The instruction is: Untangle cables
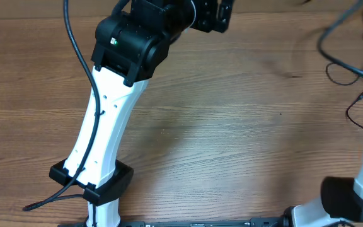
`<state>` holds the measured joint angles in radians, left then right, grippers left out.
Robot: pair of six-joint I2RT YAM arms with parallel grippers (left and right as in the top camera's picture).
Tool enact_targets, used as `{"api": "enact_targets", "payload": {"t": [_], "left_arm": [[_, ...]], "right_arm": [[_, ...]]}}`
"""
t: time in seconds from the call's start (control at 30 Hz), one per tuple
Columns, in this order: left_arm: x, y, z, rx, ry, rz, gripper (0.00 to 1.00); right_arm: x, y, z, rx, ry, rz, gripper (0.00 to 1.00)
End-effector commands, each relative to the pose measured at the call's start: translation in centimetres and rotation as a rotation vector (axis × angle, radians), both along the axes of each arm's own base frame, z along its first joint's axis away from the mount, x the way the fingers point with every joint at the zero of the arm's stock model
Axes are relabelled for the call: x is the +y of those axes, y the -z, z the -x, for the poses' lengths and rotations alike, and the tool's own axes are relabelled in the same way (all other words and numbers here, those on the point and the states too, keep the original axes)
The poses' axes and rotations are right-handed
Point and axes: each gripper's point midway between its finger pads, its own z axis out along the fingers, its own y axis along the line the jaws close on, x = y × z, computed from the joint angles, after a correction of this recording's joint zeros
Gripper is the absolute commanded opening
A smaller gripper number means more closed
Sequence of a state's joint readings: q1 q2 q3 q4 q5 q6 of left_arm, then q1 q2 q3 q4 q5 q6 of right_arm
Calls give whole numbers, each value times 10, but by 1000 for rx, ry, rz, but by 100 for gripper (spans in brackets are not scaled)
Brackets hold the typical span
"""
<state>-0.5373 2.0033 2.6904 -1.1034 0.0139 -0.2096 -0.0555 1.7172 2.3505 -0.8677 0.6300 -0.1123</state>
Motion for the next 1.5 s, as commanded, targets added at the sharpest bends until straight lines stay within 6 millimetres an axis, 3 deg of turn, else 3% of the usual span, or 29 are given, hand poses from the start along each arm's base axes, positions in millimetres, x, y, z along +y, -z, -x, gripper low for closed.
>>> {"api": "enact_targets", "payload": {"t": [0.0,0.17,0.23,0.33,0.57,0.63,0.73,0.83,1.07,1.17,1.23,1.3,1.37,1.4,1.47], "left_arm": [[22,-2,-12,-40,-112,-60,100],[20,8,-15,-16,-110,-75,100],[19,18,-17,6,-110,-91,100],[18,26,-18,25,-105,-112,100],[18,41,-16,64,-86,-156,100],[19,44,-15,77,-85,-164,100],[17,47,-12,90,-74,-166,100],[14,47,-11,94,-54,-156,100],[2,57,-17,111,-15,-142,100],[-2,71,-23,135,-14,-155,100],[-5,84,-28,158,-12,-169,100],[-10,95,-32,180,2,-173,100],[-20,109,-34,214,39,-168,100],[-24,114,-33,227,59,-166,100],[-23,115,-32,231,59,-167,100]], "right_arm": [[-68,-56,94,-119,407,90,4],[-104,-79,141,-173,578,132,4],[-122,-73,163,-176,653,101,4],[-148,-54,181,-190,707,23,4],[-221,21,175,-159,599,-223,4],[-237,45,169,-143,565,-273,4],[-246,65,157,-129,504,-312,4],[-243,54,149,-165,473,-288,4],[-213,-36,149,-354,381,-141,4],[-202,-46,149,-348,342,-125,4],[-204,-35,147,-314,349,-149,4],[-212,-10,140,-251,362,-192,4],[-229,37,127,-143,388,-267,4],[-240,75,116,-65,403,-322,4],[-251,115,105,8,416,-372,4]]}}
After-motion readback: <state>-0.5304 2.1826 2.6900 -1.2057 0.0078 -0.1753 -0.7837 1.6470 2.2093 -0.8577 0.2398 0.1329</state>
